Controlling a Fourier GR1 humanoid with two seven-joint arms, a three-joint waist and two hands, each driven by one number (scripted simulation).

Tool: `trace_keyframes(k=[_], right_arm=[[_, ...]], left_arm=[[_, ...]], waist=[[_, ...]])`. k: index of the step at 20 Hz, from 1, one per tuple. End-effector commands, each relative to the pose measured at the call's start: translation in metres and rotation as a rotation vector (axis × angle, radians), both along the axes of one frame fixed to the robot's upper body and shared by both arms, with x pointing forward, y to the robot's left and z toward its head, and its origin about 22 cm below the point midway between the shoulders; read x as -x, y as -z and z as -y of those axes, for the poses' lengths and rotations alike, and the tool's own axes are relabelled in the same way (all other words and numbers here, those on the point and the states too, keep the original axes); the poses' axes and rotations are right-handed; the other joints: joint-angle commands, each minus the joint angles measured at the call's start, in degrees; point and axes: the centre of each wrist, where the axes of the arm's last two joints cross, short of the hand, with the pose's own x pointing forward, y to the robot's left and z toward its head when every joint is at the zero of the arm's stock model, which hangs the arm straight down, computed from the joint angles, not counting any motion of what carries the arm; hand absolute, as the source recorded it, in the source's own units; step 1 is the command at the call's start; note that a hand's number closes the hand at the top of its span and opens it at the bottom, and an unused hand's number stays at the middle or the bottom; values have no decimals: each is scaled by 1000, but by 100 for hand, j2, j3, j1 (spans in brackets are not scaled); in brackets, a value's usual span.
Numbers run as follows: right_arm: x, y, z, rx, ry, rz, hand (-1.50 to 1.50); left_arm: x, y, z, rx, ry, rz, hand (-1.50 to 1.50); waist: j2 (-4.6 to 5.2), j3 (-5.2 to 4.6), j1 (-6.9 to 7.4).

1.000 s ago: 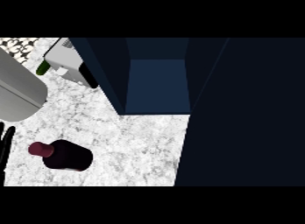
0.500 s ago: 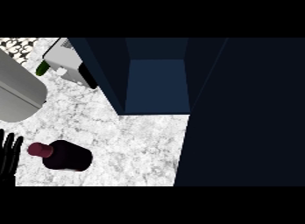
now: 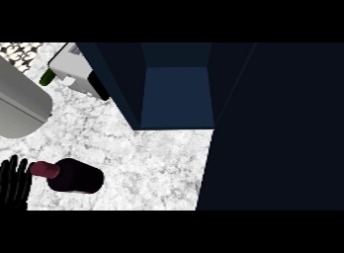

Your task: Pick up the wine, place it into the cabinet and close the cabinet

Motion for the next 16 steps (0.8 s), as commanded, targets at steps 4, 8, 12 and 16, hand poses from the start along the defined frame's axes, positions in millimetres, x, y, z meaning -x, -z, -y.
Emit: trace_keyframes(k=[4,8,12,16], right_arm=[[38,-26,22,-29,40,108,-150],[34,-23,20,-25,34,111,-150],[38,-21,15,-26,48,96,-150],[42,-16,16,-26,58,98,-150]], left_arm=[[-5,36,-9,3,-11,-21,-150],[-4,58,-13,-3,-30,-33,-150],[-15,61,-4,31,-12,-30,-150],[-12,78,-18,67,25,-53,-150]], waist=[[6,0,-11],[12,3,-2],[4,2,12],[0,3,-12]])
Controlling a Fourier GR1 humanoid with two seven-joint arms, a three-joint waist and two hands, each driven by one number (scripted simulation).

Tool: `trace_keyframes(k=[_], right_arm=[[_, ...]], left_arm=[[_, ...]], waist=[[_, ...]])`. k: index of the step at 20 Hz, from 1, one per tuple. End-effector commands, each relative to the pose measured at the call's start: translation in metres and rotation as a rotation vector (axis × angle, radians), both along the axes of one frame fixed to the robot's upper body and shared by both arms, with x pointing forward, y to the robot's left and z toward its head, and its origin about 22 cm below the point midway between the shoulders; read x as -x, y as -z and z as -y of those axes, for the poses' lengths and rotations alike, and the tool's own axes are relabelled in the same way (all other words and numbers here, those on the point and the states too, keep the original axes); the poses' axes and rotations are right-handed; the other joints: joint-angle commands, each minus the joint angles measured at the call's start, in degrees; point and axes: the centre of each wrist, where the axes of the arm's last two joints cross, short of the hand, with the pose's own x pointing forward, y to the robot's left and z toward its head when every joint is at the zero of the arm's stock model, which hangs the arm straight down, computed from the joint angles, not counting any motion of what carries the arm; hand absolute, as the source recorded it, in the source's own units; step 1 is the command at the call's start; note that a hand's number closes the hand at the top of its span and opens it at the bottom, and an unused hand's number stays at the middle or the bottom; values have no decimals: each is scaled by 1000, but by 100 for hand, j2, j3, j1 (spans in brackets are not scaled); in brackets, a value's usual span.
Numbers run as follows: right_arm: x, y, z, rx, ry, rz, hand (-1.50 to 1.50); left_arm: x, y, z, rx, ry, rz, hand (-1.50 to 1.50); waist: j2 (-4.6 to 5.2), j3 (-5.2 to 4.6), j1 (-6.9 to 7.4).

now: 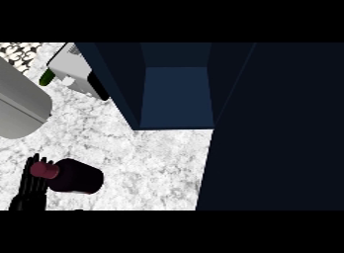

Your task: Pick up the wine, place it into the cabinet and close the cabinet

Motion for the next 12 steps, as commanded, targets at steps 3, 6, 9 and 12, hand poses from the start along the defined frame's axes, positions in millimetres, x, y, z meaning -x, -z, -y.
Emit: trace_keyframes(k=[3,6,9,12], right_arm=[[40,-28,24,-18,35,94,-150],[22,-22,15,-1,18,93,-150],[35,-23,15,-25,31,79,-150],[39,-24,14,-23,22,91,-150]], left_arm=[[-2,7,-4,103,67,-17,-150],[-15,13,-2,121,107,-3,-150],[-2,30,-8,125,101,-29,-150],[-17,40,1,99,95,-24,-150]], waist=[[-8,2,6],[13,4,63],[1,2,24],[-3,-4,-30]])
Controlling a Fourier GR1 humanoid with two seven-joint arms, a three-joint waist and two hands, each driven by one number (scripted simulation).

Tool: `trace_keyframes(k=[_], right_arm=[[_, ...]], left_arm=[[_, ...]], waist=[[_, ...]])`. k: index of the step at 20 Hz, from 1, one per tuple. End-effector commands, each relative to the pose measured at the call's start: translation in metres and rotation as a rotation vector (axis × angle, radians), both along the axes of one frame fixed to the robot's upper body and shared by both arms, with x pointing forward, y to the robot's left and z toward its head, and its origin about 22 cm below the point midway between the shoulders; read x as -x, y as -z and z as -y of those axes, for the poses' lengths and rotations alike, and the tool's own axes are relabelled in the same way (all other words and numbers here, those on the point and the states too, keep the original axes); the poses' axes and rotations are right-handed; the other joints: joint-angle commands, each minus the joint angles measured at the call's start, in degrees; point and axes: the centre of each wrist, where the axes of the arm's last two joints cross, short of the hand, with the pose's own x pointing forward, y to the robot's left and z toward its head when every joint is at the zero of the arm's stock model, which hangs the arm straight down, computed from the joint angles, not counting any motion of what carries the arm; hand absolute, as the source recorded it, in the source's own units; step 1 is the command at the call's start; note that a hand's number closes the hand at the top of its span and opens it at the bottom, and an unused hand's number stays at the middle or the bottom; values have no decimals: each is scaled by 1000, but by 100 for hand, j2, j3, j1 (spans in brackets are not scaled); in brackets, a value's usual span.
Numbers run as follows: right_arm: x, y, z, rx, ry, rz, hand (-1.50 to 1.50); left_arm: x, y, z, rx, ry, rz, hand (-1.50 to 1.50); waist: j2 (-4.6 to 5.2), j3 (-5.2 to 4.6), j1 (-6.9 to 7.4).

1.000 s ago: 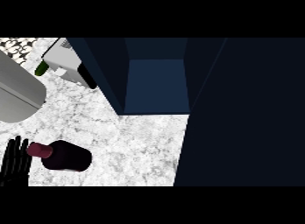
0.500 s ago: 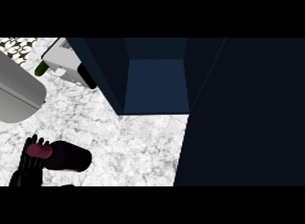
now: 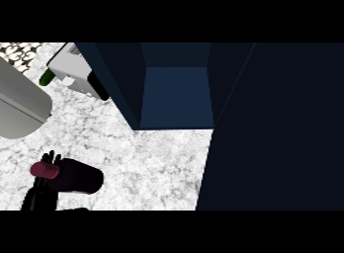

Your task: Pick up the wine, place it into the cabinet and close the cabinet

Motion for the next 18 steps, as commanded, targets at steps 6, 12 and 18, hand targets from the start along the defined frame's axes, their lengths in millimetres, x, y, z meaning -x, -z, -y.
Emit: trace_keyframes(k=[6,12,18], right_arm=[[34,-16,16,-5,37,94,-150],[35,-24,25,-4,33,87,-150],[38,-18,22,-4,46,87,-150]], left_arm=[[-24,10,17,26,-15,43,-150],[-13,20,9,78,-10,83,150],[-11,26,17,-11,-60,122,150]], waist=[[3,5,14],[9,4,42],[3,2,21]])
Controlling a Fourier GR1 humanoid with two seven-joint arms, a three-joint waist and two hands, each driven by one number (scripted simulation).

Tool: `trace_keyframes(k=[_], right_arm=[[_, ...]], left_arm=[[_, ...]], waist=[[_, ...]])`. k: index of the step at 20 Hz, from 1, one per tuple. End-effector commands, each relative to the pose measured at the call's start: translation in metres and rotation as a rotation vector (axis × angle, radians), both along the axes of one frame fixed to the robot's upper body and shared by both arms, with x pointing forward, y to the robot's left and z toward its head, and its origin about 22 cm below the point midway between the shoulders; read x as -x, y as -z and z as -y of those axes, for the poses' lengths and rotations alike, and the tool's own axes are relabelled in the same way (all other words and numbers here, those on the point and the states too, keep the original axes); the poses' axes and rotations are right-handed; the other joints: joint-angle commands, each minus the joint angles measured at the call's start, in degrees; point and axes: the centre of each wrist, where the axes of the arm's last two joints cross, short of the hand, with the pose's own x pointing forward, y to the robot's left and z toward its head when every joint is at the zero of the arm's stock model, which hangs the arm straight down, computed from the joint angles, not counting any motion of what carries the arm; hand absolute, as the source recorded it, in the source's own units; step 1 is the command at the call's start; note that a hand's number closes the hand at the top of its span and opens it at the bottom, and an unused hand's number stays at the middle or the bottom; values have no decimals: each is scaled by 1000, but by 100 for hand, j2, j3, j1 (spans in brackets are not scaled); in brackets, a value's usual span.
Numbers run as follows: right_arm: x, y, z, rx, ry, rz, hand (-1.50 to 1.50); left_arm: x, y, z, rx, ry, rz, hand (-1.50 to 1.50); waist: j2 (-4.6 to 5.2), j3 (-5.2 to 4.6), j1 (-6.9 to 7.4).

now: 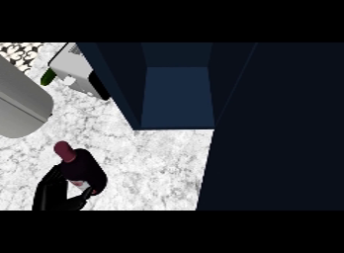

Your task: Pick up the wine, place it into the cabinet and close the cabinet

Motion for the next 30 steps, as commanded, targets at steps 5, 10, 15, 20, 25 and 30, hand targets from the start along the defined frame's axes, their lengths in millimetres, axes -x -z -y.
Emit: trace_keyframes(k=[5,10,15,20,25,30], right_arm=[[40,-25,20,-34,9,71,-150],[39,-28,20,-56,-25,81,-150],[39,-22,18,-45,6,83,-150],[39,-24,23,-47,21,84,-150],[45,-28,25,-57,21,82,-150],[50,-24,27,-68,26,72,-150]], left_arm=[[-12,-4,25,-60,69,62,150],[-29,-17,36,-116,225,13,150],[-34,-28,63,-76,305,26,150],[-46,-45,71,-30,380,49,150],[-32,-63,88,-29,384,81,150],[-36,-87,116,-27,411,62,150]], waist=[[-9,-2,-31],[-12,-2,-23],[-20,-2,-12],[-5,-1,-2],[-19,-3,15],[-23,0,-39]])
